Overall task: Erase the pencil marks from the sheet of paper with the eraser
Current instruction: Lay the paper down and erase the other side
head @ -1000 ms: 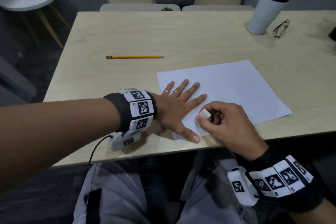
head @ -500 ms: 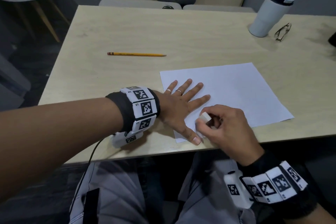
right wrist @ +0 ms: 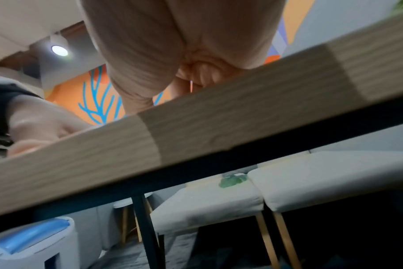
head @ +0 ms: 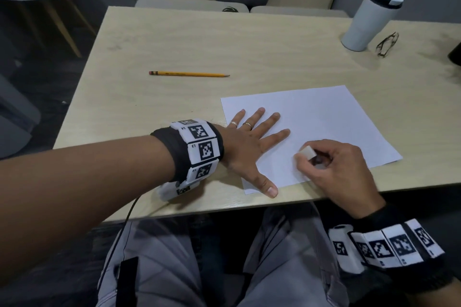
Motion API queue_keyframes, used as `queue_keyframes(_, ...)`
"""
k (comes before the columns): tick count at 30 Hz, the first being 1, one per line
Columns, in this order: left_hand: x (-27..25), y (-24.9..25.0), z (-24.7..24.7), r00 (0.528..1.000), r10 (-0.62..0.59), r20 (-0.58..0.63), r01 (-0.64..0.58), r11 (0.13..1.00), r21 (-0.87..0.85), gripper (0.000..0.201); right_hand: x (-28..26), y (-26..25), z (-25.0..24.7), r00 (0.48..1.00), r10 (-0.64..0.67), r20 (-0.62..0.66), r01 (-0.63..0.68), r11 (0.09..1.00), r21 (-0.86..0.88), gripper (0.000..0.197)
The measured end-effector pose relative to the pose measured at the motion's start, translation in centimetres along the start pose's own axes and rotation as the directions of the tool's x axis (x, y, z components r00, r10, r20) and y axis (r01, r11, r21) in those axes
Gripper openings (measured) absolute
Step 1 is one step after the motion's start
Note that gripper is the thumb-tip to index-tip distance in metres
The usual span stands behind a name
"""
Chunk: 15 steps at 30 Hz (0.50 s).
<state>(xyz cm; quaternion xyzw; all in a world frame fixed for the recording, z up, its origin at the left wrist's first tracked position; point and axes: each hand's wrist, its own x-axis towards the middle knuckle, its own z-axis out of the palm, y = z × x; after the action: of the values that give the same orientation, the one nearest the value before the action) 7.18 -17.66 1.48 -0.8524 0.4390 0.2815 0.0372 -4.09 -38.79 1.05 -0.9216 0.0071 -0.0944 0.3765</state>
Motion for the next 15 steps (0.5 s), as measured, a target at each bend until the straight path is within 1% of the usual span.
queue_keyframes(2, 0.1, 0.0, 0.1, 1.0, -0.002, -0.003, 0.002, 1.0, 0.005, 0.137, -0.3, -1.3, 0.9, 0.999, -0.031, 0.008, 0.031, 0.999, 0.007, 0.017)
queue_keyframes(4, 0.2, 0.0, 0.1, 1.0, -0.005, -0.003, 0.005, 1.0, 0.012, 0.137, -1.1, -2.4, 2.5, 0.994, -0.089, 0.061, 0.091, 0.996, -0.02, 0.021)
queue_keyframes(6, 0.2, 0.0, 0.1, 1.0, -0.007, 0.003, 0.007, 1.0, 0.014, 0.137, -0.7, -1.6, 2.2, 0.997, -0.058, 0.06, 0.061, 0.997, -0.05, 0.025)
queue_keyframes(7, 0.2, 0.0, 0.1, 1.0, -0.009, 0.003, 0.009, 1.0, 0.013, 0.137, -0.3, -1.0, 1.5, 0.999, -0.029, 0.035, 0.032, 0.997, -0.077, 0.026)
queue_keyframes(9, 0.2, 0.1, 0.1, 1.0, -0.014, -0.002, 0.014, 1.0, 0.008, 0.138, -0.1, -0.6, 0.6, 1.0, -0.012, -0.009, 0.011, 0.993, -0.115, 0.023)
queue_keyframes(10, 0.1, 0.1, 0.1, 1.0, -0.014, -0.001, 0.014, 1.0, 0.01, 0.138, -0.3, -0.9, 0.7, 1.0, -0.019, -0.009, 0.018, 0.994, -0.109, 0.022)
queue_keyframes(13, 0.2, 0.1, 0.1, 1.0, -0.018, -0.009, 0.018, 1.0, 0.018, 0.138, -1.2, -2.6, 2.7, 0.993, -0.108, 0.051, 0.114, 0.984, -0.14, 0.025)
queue_keyframes(15, 0.1, 0.3, 0.0, 1.0, -0.027, -0.003, 0.027, 1.0, 0.006, 0.138, -1.0, -1.8, 2.5, 0.995, -0.095, 0.037, 0.1, 0.984, -0.147, 0.027)
